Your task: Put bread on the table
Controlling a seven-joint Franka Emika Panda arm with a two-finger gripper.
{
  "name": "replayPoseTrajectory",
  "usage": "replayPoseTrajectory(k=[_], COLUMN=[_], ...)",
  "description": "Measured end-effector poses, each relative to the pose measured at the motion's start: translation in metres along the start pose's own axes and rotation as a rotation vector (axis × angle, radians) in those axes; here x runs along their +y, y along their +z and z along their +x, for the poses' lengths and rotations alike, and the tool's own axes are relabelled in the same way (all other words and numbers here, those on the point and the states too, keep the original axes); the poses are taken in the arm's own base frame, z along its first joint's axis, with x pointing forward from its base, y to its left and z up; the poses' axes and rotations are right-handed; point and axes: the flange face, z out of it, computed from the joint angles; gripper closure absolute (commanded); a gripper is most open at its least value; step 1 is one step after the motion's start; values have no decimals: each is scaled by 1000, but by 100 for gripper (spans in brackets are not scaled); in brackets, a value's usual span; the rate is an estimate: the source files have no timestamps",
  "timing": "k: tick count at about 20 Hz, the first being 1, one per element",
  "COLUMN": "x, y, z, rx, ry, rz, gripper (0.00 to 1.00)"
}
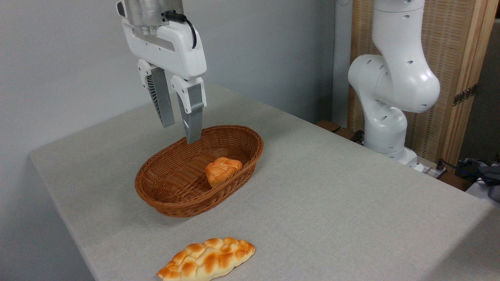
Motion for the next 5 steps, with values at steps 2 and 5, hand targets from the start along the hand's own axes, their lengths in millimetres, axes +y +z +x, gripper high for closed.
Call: replayPoseTrajectory(k=[2, 5], x=[-5, -12], y=[-2, -5], z=[-5, -11], rx=[3, 5], ry=[-12, -29], rz=[3, 6], gripper=[0, 0])
